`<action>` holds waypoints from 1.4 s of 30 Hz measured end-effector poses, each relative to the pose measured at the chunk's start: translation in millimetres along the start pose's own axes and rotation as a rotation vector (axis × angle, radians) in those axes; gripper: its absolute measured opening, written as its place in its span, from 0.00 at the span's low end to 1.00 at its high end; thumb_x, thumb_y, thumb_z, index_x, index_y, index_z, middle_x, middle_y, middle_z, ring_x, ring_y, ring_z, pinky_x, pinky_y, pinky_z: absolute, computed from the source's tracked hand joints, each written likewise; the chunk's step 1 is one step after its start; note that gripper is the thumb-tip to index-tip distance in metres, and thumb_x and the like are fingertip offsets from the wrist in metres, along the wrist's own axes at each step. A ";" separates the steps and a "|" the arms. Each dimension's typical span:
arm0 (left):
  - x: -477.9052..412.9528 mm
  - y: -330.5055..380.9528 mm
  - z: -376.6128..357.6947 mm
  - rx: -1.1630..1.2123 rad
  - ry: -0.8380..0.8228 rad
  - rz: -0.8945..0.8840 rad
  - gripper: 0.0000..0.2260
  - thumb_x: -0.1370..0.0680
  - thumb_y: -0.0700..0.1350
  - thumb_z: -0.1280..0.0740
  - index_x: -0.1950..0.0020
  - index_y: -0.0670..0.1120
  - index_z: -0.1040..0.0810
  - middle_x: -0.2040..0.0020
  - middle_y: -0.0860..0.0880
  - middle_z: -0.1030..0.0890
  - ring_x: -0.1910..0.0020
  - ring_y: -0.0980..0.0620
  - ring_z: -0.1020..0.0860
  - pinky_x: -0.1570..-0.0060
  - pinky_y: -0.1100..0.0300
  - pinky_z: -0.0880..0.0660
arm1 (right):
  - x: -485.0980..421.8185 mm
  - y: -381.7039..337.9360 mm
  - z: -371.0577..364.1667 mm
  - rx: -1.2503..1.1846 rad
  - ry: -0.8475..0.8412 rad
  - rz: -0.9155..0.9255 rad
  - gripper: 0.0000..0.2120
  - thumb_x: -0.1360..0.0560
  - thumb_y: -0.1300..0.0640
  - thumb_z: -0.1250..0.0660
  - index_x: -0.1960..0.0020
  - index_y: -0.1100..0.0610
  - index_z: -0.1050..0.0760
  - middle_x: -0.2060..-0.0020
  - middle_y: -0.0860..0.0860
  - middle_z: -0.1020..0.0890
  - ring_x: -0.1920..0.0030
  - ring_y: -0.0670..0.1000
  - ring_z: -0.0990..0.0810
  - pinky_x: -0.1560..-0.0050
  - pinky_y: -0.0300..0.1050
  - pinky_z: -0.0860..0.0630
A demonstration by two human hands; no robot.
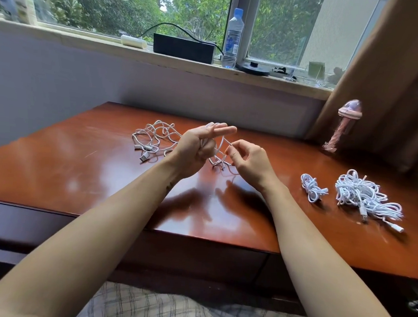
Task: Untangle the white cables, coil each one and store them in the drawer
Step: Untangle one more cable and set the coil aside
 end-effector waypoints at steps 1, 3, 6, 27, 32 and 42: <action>0.2 1.4 0.9 0.006 0.003 -0.011 0.14 0.14 0.41 0.48 0.33 0.36 0.31 0.38 0.45 0.17 0.81 0.58 0.44 0.76 0.66 0.42 | 0.0 0.4 -3.4 0.007 -0.022 -0.003 0.06 0.20 0.54 0.33 0.54 0.52 0.19 0.66 0.47 0.17 0.66 0.47 0.21 0.61 0.43 0.26; -0.6 1.6 4.3 -0.013 0.033 -0.025 0.15 0.13 0.41 0.48 0.31 0.35 0.33 0.35 0.45 0.18 0.80 0.57 0.44 0.75 0.66 0.37 | 0.9 -0.6 -6.1 0.031 -0.038 0.006 0.06 0.20 0.56 0.34 0.50 0.53 0.18 0.67 0.42 0.20 0.66 0.40 0.24 0.61 0.34 0.31; -0.7 1.2 10.0 -0.110 0.108 -0.049 0.15 0.13 0.42 0.47 0.29 0.36 0.33 0.37 0.45 0.17 0.79 0.56 0.43 0.75 0.65 0.34 | 2.4 -3.4 -8.0 0.073 -0.056 0.023 0.07 0.18 0.57 0.36 0.45 0.54 0.19 0.68 0.38 0.23 0.66 0.35 0.25 0.60 0.29 0.34; -6.8 -4.8 13.8 -0.750 0.048 -0.111 0.37 0.35 0.41 0.41 0.23 0.40 0.38 0.35 0.46 0.24 0.33 0.55 0.27 0.34 0.54 0.28 | 8.4 -47.1 19.1 0.283 0.187 0.356 0.07 0.24 0.55 0.31 0.53 0.54 0.14 0.67 0.49 0.25 0.65 0.52 0.27 0.57 0.50 0.26; -5.9 -8.2 12.3 -0.976 -0.028 -0.177 0.16 0.34 0.43 0.39 0.47 0.45 0.26 0.55 0.57 0.23 0.47 0.53 0.24 0.37 0.46 0.27 | 11.3 -56.1 32.3 0.346 0.348 0.456 0.05 0.22 0.55 0.29 0.52 0.55 0.15 0.65 0.51 0.23 0.63 0.55 0.26 0.56 0.53 0.25; 5.9 -6.0 -8.0 -0.616 -0.109 -0.114 0.07 0.22 0.37 0.33 0.47 0.39 0.17 0.65 0.55 0.24 0.66 0.57 0.30 0.64 0.66 0.32 | 9.0 -34.3 45.4 0.150 0.377 0.252 0.10 0.22 0.47 0.28 0.54 0.54 0.20 0.60 0.48 0.18 0.61 0.48 0.22 0.57 0.48 0.24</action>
Point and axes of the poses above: each hand's wrist, its own x-axis away from the middle knuckle, its own z-axis out of the back of the hand, y = z × x, the point moved 10 cm from there along -x, towards the middle knuckle
